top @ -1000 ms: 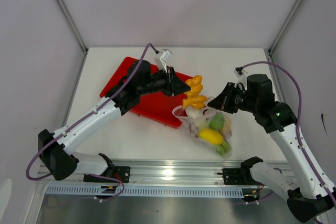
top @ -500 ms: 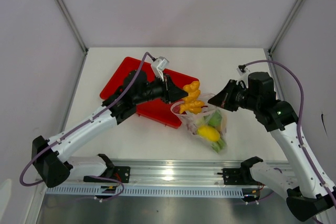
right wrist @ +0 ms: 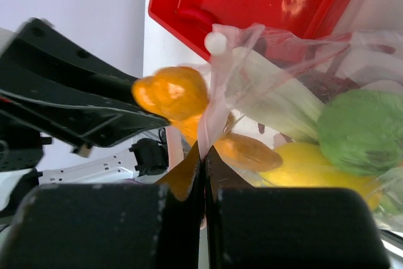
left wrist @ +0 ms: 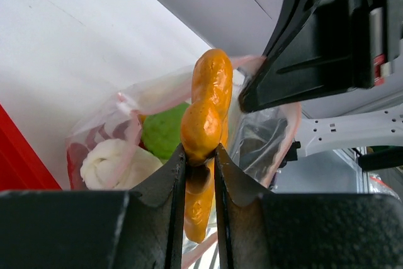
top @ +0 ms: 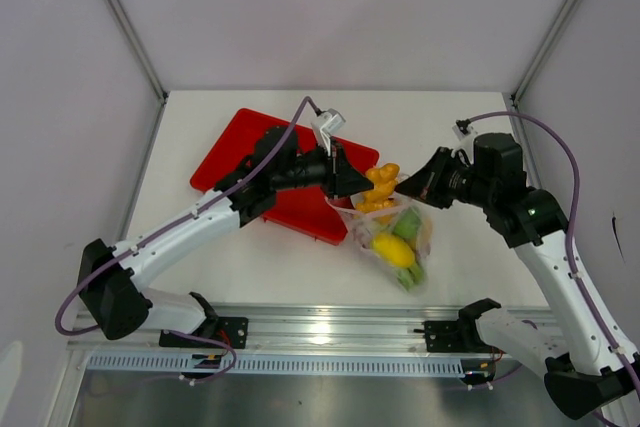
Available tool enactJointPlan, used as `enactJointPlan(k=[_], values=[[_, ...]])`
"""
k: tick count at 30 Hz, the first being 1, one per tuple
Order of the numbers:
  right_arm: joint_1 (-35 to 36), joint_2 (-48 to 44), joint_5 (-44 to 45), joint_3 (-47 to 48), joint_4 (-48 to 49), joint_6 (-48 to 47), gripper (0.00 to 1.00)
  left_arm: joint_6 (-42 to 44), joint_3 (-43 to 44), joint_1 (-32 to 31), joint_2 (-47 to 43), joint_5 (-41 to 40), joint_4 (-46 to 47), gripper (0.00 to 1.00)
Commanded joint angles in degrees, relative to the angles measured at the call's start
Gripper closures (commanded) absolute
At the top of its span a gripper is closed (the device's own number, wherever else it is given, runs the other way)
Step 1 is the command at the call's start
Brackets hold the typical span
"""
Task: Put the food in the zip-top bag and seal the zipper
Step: Place the fake vegetable in the zipper food storage bag.
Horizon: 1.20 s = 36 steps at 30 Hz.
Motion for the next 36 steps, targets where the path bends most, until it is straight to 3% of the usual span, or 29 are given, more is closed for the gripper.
enactJointPlan(k=[1, 9, 17, 19, 20, 22, 23, 24, 29, 33, 35, 36], values=[[-0.2, -0.3, 0.4, 5.1, 5.3, 2.5, 1.00, -0.4, -2.2, -0.9, -0.9, 1.0, 4.5, 1.00], [-0.7, 0.9, 1.0, 8.1, 5.5, 3.2, 1.00, -1.7, -3.9, -1.5, -0.6, -0.7, 5.2, 1.00], [-0.9, 1.3, -0.2, 8.7, 6.0, 3.4, 1.00, -0.6, 1.8, -2.0, 3.8, 1.1, -1.3, 0.99], [-1.0, 1.2, -0.1, 9.3, 5.1, 3.0, 1.00, -0.2, 1.5, -2.0, 3.5, -0.5, -2.1, 0.74], [-1.2, 1.2, -0.1, 9.8, 4.8, 2.6, 1.00, 0.0, 0.9, -2.0, 2.9, -1.4, -2.5, 0.52], [-1.4, 1.0, -0.6, 10.0, 4.2, 2.0, 1.00, 1.1, 0.7, -2.0, 0.7, -4.2, -3.8, 0.36], [-1.4, 0.9, -1.1, 9.7, 4.1, 1.7, 1.00, 1.6, 0.8, -2.0, -0.2, -6.4, -5.1, 0.14], [-1.3, 0.8, -1.6, 9.5, 3.9, 1.5, 1.00, 2.4, 0.8, -2.0, -1.8, -7.4, -6.3, 0.01], [-1.3, -0.6, -2.6, 7.0, 3.2, -1.0, 1.00, 3.7, -1.2, -2.0, -11.0, -13.4, -6.0, 0.01], [-1.4, -1.0, -4.7, 5.5, 3.7, -1.5, 1.00, 1.7, 4.2, -1.8, -12.4, -27.9, -18.5, 0.00], [-1.3, -1.0, -4.9, 5.6, 3.6, -2.3, 1.00, 1.3, 4.7, -1.6, -12.2, -29.7, -20.3, 0.01], [-1.4, -0.9, -5.1, 5.6, 3.2, -2.5, 1.00, 1.5, 3.8, -1.2, -12.3, -26.7, -19.4, 0.00]])
